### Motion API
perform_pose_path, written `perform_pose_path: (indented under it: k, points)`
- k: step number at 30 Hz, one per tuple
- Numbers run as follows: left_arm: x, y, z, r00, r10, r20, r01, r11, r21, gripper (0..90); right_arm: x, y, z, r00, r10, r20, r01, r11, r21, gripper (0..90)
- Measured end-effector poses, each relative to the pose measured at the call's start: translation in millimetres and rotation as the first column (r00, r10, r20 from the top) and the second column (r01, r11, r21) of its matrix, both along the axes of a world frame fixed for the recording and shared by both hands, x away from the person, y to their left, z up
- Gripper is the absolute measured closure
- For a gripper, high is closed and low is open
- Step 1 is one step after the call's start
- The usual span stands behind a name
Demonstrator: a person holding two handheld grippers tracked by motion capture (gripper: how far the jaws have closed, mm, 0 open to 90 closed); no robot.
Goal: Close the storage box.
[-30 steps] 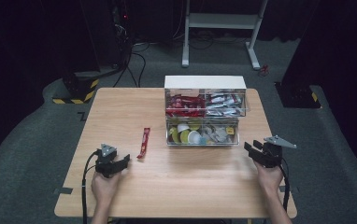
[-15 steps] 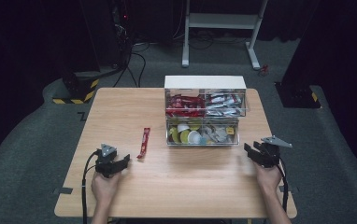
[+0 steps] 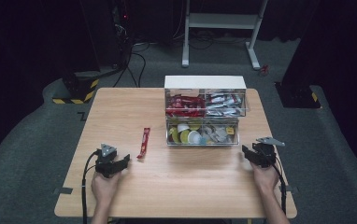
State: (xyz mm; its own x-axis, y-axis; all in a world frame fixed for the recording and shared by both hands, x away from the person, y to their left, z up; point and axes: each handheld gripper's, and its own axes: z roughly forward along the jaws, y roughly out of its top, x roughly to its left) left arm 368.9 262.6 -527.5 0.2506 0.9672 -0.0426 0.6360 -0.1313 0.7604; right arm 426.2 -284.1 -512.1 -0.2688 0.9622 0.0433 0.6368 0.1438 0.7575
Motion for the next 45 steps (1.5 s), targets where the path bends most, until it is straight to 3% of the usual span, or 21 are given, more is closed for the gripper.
perform_pose_path:
  k: [22,26,45]
  points:
    - [0.1,0.3,0.1,1.0000,-0.002,0.000,0.002,1.0000,0.000,38.0,2.2,4.0,-9.3,0.9998,-0.003,-0.019,0.003,0.999,-0.042,46.5]
    - [0.0,0.4,0.1,1.0000,-0.003,-0.002,0.003,1.0000,0.000,37.9,2.4,4.8,-9.7,0.9998,0.018,-0.009,-0.019,0.997,-0.077,43.2]
    - [0.0,-0.2,-0.1,1.0000,-0.006,-0.001,0.006,1.0000,0.001,37.0,0.6,7.3,-9.9,0.9997,0.009,-0.023,-0.011,0.998,-0.067,36.1]
